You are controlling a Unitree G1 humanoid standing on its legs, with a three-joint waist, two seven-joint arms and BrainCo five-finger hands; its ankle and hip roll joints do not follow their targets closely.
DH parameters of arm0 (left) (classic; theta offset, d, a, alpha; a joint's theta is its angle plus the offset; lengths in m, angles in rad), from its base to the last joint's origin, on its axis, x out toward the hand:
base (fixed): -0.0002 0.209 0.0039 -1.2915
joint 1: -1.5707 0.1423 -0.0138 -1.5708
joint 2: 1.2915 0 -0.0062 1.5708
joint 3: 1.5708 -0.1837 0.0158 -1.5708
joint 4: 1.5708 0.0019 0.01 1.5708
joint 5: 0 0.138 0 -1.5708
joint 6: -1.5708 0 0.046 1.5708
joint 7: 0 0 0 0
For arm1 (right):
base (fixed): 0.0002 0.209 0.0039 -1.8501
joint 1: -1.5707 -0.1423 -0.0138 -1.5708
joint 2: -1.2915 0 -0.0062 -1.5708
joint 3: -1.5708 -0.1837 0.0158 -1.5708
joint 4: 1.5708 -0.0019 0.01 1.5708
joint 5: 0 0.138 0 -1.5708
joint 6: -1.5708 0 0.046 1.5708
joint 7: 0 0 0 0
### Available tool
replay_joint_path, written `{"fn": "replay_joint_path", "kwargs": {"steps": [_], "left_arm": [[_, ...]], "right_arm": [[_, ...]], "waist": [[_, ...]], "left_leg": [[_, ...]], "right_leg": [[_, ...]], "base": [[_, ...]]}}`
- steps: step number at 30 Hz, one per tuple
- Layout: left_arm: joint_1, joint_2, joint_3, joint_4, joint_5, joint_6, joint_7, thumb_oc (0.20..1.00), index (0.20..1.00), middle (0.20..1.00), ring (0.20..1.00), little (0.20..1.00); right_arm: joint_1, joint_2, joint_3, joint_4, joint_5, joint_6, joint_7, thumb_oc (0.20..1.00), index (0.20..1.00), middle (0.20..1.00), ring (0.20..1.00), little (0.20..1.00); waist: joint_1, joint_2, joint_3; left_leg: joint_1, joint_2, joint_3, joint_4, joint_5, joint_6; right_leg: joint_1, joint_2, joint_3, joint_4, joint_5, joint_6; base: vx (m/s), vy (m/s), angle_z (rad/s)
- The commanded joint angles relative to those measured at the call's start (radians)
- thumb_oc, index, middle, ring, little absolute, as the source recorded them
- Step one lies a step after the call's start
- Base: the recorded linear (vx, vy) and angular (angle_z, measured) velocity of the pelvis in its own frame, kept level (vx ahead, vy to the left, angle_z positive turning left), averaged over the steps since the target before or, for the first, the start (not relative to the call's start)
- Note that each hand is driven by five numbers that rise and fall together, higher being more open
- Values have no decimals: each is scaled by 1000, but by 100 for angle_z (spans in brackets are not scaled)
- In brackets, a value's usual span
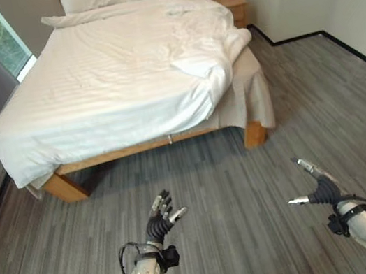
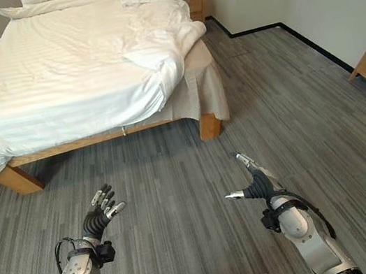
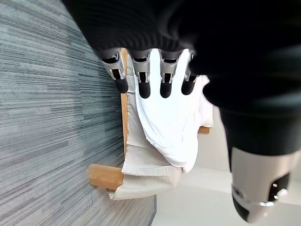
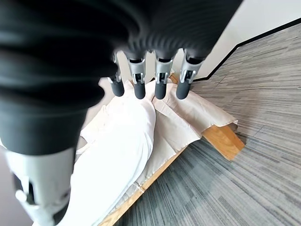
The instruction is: Making the bed.
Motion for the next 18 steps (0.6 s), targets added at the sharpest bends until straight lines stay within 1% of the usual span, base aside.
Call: {"fn": "replay_joint_path", "kwargs": {"steps": [1,2,3,4,5,6,7,8,9,10,11,12,13,14,15,16,17,18], "left_arm": [[-49,-1,10,-4,-41,-42,-2,1000,1000,1000,1000,1000],[-49,0,3,-2,-43,-38,-8,1000,1000,1000,1000,1000],[-47,7,-4,-9,-41,-33,-13,1000,1000,1000,1000,1000],[-51,10,-5,-14,-39,-31,-11,1000,1000,1000,1000,1000],[-51,10,-5,-15,-39,-31,-10,1000,1000,1000,1000,1000],[-56,12,-8,-13,-37,-31,-9,1000,1000,1000,1000,1000],[-58,14,-9,-15,-38,-33,-7,1000,1000,1000,1000,1000],[-60,15,-12,-13,-38,-33,-4,1000,1000,1000,1000,1000],[-60,13,-17,-13,-37,-33,-1,1000,1000,1000,1000,1000],[-64,13,-24,-18,-37,-33,3,1000,1000,1000,1000,1000],[-64,12,-24,-18,-37,-32,3,1000,1000,1000,1000,1000],[-70,13,-28,-15,-33,-31,7,1000,1000,1000,1000,1000],[-76,15,-30,-16,-35,-34,12,1000,1000,1000,1000,1000],[-76,15,-30,-16,-35,-34,12,1000,1000,1000,1000,1000],[-85,18,-32,-11,-33,-32,20,1000,1000,1000,1000,1000],[-94,24,-34,-6,-36,-31,23,1000,1000,1000,1000,1000],[-101,27,-34,4,-29,-31,24,1000,1000,1000,1000,1000],[-102,27,-33,5,-29,-31,24,1000,1000,1000,1000,1000]], "right_arm": [[-48,-14,-1,-13,21,-22,-28,1000,1000,1000,1000,1000],[-48,-16,-3,-18,18,-21,-28,1000,1000,1000,1000,1000],[-46,-16,-1,-15,13,-21,-26,1000,1000,1000,1000,1000],[-48,-15,-2,-15,12,-19,-27,1000,1000,1000,1000,1000],[-49,-14,-2,-15,11,-18,-27,1000,1000,1000,1000,1000],[-51,-11,-3,-16,9,-18,-28,1000,1000,1000,1000,1000],[-51,-10,-3,-18,6,-18,-26,1000,1000,1000,1000,1000],[-51,-11,-2,-20,1,-17,-24,1000,1000,1000,1000,1000],[-47,-11,-2,-21,-6,-16,-20,1000,1000,1000,1000,1000],[-35,-7,-5,-30,-14,-16,-18,1000,1000,1000,1000,1000],[-34,-7,-5,-30,-14,-16,-18,1000,1000,1000,1000,1000],[-34,-4,-4,-27,-17,-13,-19,1000,1000,1000,1000,1000],[-34,-1,-2,-19,-17,-11,-22,1000,1000,1000,1000,1000],[-35,-1,-2,-19,-17,-11,-22,1000,1000,1000,1000,1000],[-35,5,2,-25,-8,-7,-23,1000,1000,1000,1000,1000],[-35,1,9,-21,7,-7,-28,1000,1000,1000,1000,1000],[-37,1,15,-18,11,-7,-34,1000,1000,1000,1000,1000],[-38,1,16,-16,11,-7,-34,1000,1000,1000,1000,1000]], "waist": [[41,-11,-22],[40,-11,-18],[37,-10,-5],[33,-11,2],[34,-11,1],[30,-11,10],[26,-10,21],[21,-12,31],[17,-11,37],[5,-1,50],[6,-1,50],[-1,4,57],[-7,4,60],[-6,4,60],[-23,-3,67],[-38,-14,74],[-45,-18,78],[-47,-15,78]], "left_leg": [[20,77,-4,6,12,-108],[20,72,-6,6,8,-104],[29,67,-7,6,-5,-94],[24,66,-10,6,0,-89],[22,65,-10,6,0,-89],[20,64,-11,6,-2,-81],[22,57,-12,6,-7,-72],[24,45,-14,6,-12,-61],[33,38,-18,6,-23,-55],[47,33,-32,6,-29,-42],[47,32,-31,6,-29,-42],[55,36,-41,6,-36,-41],[65,35,-44,6,-49,-44],[66,36,-43,6,-49,-44],[80,30,-54,6,-67,-55],[98,31,-66,6,-92,-78],[110,40,-72,6,-102,-91],[110,44,-73,6,-104,-93]], "right_leg": [[0,-138,-28,8,74,107],[0,-141,-26,13,75,107],[-13,-150,-15,67,61,108],[-35,-152,-8,102,60,108],[-41,-154,-6,111,56,108],[-74,-164,2,174,55,117],[-119,-187,23,256,73,133],[-160,-211,50,333,113,159],[-186,-227,70,395,147,177],[-246,-230,110,495,205,189],[-250,-232,113,500,203,189],[-282,-223,133,523,200,189],[-310,-221,136,500,189,182],[-311,-221,136,501,189,181],[-352,-214,141,413,173,169],[-355,-215,131,255,172,163],[-357,-217,119,178,187,165],[-349,-212,114,166,192,165]], "base": [[29,50,-6],[45,94,-18],[14,87,-17],[-2,65,-15],[-27,52,-3],[-19,79,-1],[-16,125,-2],[25,126,-5],[97,143,3],[95,94,8],[112,73,14],[132,12,14],[134,12,15],[240,-47,12],[345,-156,16],[446,-214,16],[298,-168,20],[324,-184,16]]}}
